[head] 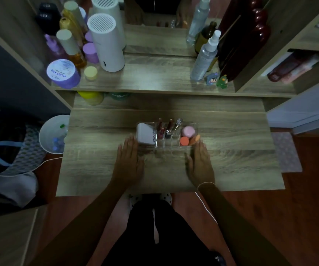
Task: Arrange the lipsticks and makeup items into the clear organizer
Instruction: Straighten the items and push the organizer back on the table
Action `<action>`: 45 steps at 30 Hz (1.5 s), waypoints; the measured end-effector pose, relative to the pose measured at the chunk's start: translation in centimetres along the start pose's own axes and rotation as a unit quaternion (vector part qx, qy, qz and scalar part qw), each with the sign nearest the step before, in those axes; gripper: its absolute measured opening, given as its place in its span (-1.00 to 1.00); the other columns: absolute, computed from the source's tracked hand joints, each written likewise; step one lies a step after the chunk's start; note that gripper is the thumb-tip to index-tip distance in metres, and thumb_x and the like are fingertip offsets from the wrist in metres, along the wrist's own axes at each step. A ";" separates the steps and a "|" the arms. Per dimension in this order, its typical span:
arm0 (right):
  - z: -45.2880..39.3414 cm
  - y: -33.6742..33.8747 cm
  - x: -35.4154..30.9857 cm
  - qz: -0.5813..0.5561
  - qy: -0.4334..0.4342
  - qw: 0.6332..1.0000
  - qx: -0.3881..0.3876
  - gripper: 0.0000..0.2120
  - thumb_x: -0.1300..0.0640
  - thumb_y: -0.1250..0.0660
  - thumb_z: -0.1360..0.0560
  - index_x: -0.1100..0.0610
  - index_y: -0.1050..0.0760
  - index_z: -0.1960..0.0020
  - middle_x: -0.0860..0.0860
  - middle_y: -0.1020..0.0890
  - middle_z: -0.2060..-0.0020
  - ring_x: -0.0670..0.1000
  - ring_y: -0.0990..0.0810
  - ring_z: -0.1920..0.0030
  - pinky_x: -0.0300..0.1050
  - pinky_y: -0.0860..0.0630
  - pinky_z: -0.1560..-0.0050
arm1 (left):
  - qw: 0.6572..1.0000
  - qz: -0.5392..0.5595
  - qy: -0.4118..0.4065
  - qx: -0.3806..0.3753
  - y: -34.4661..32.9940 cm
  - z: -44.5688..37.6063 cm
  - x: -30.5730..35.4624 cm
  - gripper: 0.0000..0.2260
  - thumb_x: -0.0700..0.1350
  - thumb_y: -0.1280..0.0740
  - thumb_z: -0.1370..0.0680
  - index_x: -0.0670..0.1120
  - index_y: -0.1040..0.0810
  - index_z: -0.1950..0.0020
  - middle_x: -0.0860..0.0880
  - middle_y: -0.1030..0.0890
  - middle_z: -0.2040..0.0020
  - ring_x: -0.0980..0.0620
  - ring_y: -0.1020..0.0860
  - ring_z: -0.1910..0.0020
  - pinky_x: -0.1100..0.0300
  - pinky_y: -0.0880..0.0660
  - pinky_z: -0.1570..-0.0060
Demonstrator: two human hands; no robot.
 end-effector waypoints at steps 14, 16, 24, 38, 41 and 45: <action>0.0 -0.9 2.0 0.090 0.000 0.996 -0.012 -0.38 -0.08 -0.06 -0.61 0.19 0.07 -0.53 0.16 -0.12 -0.53 0.18 -0.07 -0.53 0.14 -0.05 -0.50 | 0.994 0.099 -0.015 0.048 0.8 -0.8 0.6 -0.52 -0.10 -0.17 -0.58 -0.22 -0.18 -0.46 -0.24 -0.40 -0.38 -0.16 -0.36 -0.34 -0.20 -0.27 -0.34; -0.1 -0.8 2.3 0.084 -0.007 0.996 -0.011 -0.37 -0.08 -0.08 -0.60 0.20 0.05 -0.53 0.16 -0.13 -0.53 0.17 -0.07 -0.53 0.15 -0.07 -0.51 | 0.987 0.135 -0.029 0.080 1.3 -1.4 1.2 -0.53 -0.17 -0.25 -0.56 -0.21 -0.22 -0.44 -0.21 -0.49 -0.28 -0.12 -0.47 -0.21 -0.16 -0.41 -0.21; -0.7 0.4 4.6 0.080 -0.020 0.997 -0.005 -0.36 -0.10 -0.11 -0.59 0.21 -0.01 -0.52 0.17 -0.18 -0.52 0.17 -0.09 -0.53 0.15 -0.09 -0.50 | 0.982 0.134 -0.063 0.115 1.4 -3.1 3.8 -0.58 0.01 -0.15 -0.58 -0.23 -0.40 -0.33 -0.20 -0.60 -0.13 -0.12 -0.56 -0.08 -0.09 -0.49 -0.08; -2.9 4.7 12.5 0.040 -0.071 0.996 0.043 -0.38 -0.07 -0.13 -0.58 0.25 -0.07 -0.50 0.22 -0.25 -0.48 0.20 -0.18 -0.49 0.16 -0.11 -0.49 | 0.989 0.084 -0.076 0.093 -2.0 -7.6 11.6 -0.44 0.11 -0.08 -0.54 -0.23 -0.32 -0.40 -0.26 -0.61 -0.08 -0.20 -0.55 -0.03 -0.06 -0.43 -0.09; -3.5 5.6 14.2 0.030 -0.075 0.995 0.051 -0.38 -0.04 -0.16 -0.58 0.25 -0.07 -0.50 0.22 -0.24 -0.48 0.22 -0.17 -0.50 0.20 -0.13 -0.50 | 0.991 0.064 -0.080 0.092 -2.8 -8.8 13.3 -0.52 0.01 -0.20 -0.54 -0.24 -0.36 -0.38 -0.27 -0.62 -0.01 -0.22 -0.55 0.03 -0.07 -0.42 -0.06; -4.4 6.5 15.9 0.031 -0.070 0.996 0.051 -0.38 -0.09 -0.11 -0.59 0.21 -0.04 -0.51 0.20 -0.22 -0.50 0.18 -0.14 -0.51 0.21 -0.12 -0.50 | 0.990 0.072 -0.073 0.094 -3.8 -9.8 14.9 -0.59 0.00 -0.20 -0.53 -0.22 -0.45 -0.28 -0.24 -0.62 -0.05 -0.21 -0.55 -0.01 -0.05 -0.43 -0.05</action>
Point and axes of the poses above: each hand's wrist, its own z-axis away from the middle knuckle, its own y-axis out of the back of the hand, x = y × z, the point moved 3 cm from there along -z, towards the middle knuckle
